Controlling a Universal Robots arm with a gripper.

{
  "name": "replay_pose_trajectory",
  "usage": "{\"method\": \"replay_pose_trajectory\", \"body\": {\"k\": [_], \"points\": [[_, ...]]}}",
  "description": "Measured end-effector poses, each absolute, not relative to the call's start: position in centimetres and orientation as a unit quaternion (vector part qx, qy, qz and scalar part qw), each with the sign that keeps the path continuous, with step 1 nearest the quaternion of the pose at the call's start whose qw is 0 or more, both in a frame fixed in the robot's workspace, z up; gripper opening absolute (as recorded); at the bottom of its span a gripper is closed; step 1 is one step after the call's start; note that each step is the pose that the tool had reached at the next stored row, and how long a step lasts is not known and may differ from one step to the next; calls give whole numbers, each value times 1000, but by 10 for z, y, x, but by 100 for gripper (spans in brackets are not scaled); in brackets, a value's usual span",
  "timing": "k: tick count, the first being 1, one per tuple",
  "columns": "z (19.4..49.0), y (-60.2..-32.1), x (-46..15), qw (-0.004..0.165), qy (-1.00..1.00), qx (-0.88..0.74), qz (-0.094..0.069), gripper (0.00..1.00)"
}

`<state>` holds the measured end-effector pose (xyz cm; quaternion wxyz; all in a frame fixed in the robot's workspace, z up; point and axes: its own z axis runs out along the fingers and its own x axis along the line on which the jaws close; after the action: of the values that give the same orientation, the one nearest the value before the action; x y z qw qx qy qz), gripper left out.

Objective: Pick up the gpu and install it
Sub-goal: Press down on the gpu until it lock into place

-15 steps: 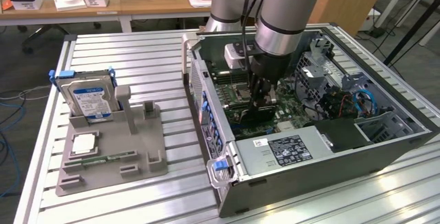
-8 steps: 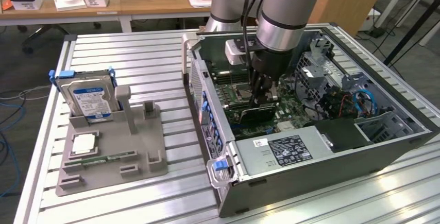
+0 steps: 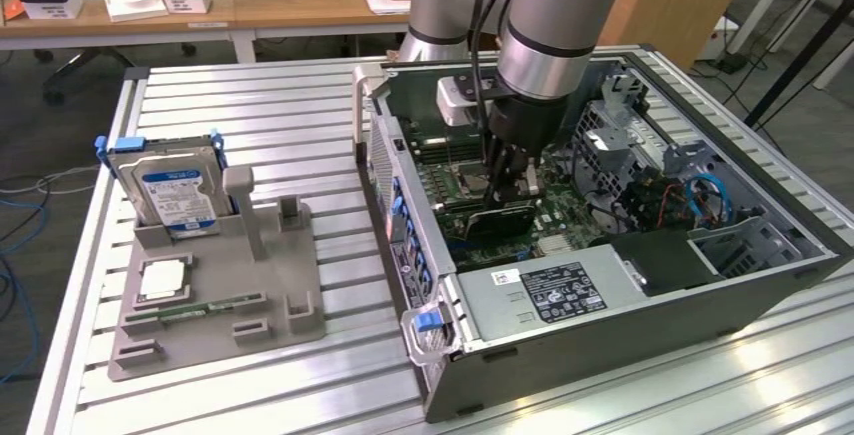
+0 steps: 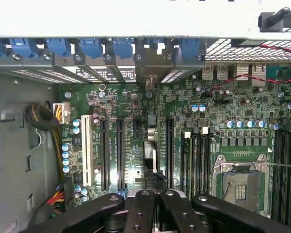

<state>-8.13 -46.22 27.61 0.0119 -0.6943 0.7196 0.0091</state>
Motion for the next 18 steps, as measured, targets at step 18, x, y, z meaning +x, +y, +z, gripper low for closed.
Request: {"method": "replay_pose_trajectory", "body": {"k": [18], "points": [[306, -462, -84, 11, 720, -694, 10, 11]]}}
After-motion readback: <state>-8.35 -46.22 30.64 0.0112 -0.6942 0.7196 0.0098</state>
